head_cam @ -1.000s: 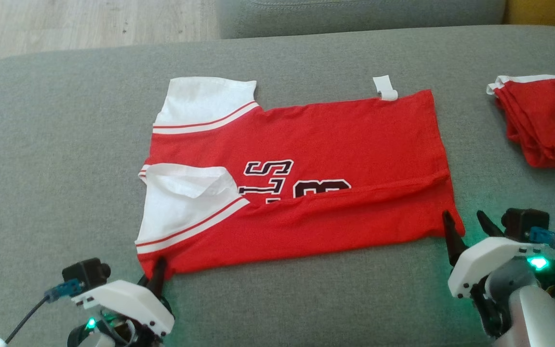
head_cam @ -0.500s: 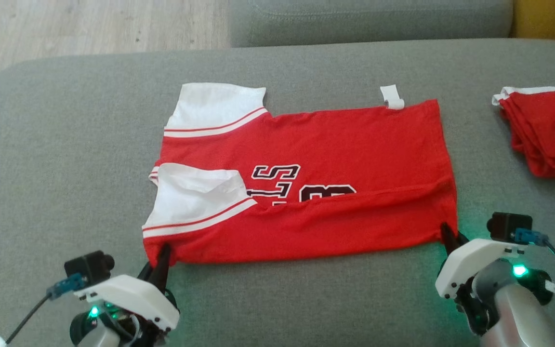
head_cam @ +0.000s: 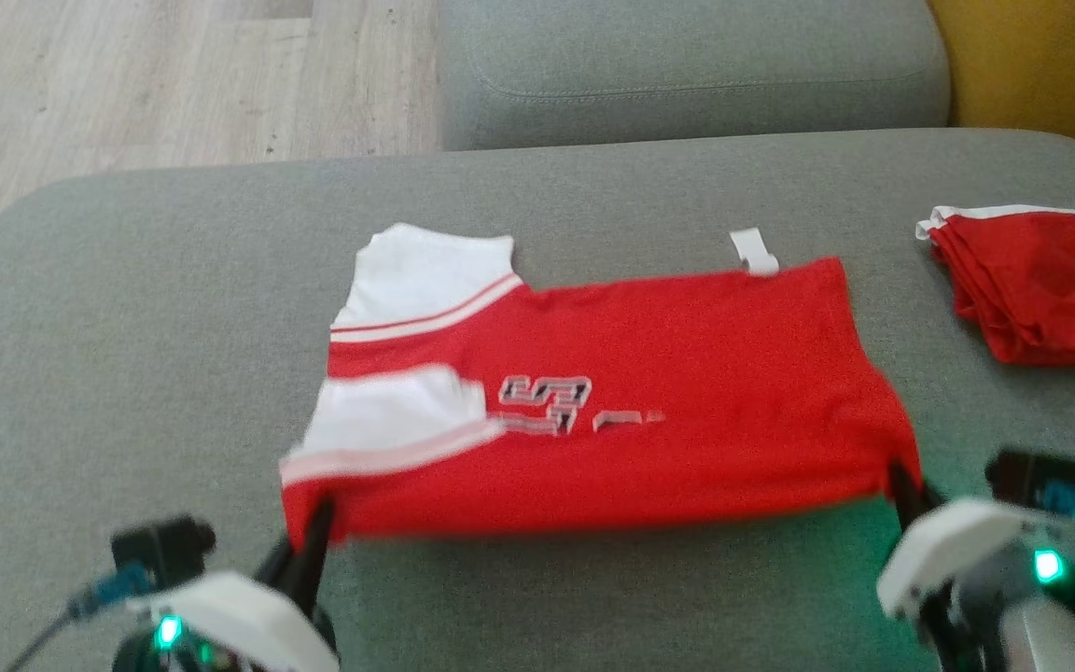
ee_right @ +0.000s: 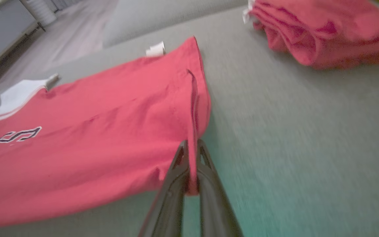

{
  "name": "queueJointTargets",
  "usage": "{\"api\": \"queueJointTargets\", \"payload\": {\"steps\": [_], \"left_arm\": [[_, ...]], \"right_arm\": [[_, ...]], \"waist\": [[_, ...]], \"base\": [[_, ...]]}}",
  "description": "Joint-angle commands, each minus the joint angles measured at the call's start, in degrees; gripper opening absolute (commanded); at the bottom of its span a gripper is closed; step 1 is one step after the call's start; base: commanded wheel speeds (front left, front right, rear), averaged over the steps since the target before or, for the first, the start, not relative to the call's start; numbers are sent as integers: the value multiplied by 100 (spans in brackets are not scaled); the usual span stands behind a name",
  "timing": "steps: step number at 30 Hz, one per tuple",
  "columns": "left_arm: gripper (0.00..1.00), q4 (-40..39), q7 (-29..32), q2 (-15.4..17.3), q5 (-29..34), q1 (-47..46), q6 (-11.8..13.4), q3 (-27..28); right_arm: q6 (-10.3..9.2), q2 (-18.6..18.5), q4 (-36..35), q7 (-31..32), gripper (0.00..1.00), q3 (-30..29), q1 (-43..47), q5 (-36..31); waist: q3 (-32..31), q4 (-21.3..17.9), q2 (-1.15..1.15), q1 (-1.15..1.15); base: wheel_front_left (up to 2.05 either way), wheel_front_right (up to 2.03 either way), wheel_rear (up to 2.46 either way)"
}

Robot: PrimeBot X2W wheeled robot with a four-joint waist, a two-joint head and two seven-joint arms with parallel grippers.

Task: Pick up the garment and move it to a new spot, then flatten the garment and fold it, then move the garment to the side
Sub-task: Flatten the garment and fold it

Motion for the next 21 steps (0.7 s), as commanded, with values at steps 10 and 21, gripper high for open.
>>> {"api": "queueJointTargets", "payload": {"steps": [10,21], "left_arm": [[40,84,-130,82,6,411,201,81],[100,-174,-102,759,447,-500,147,436]], "right_arm": [[37,-32,-569,31,82,135,646,221],[37,-32,-1417,-118,100,-1,754,25]], "waist": [[110,-87,0,1],[272,-238,0,1]], "base": [[0,0,0],[0,0,0]]}}
